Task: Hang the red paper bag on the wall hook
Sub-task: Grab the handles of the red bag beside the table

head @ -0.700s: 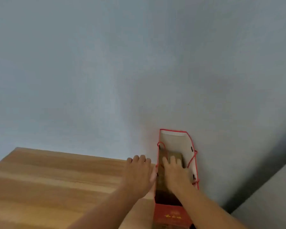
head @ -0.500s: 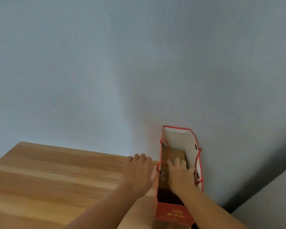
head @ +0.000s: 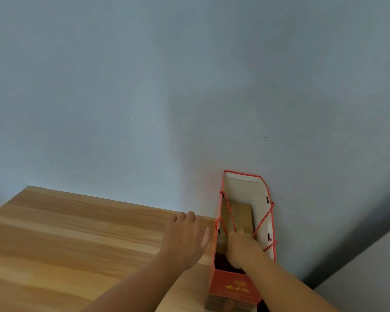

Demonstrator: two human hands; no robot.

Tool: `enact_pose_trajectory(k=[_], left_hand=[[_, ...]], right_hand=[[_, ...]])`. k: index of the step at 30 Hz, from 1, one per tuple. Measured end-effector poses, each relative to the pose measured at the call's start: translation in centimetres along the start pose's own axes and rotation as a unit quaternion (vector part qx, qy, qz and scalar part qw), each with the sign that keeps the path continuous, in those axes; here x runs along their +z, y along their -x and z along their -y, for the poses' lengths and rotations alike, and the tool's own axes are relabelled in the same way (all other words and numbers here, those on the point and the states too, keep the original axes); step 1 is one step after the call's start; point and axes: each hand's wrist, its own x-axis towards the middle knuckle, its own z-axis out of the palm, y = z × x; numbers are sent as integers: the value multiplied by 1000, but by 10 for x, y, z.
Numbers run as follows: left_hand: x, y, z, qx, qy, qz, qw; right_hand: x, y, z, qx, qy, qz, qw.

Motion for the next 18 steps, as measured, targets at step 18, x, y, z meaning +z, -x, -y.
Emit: enact_pose_trajectory(k=[18], left_hand=[[-119, -26, -35, -114, 285, -112, 945]], right_hand=[[-209, 84, 47, -72, -71, -204, 974]])
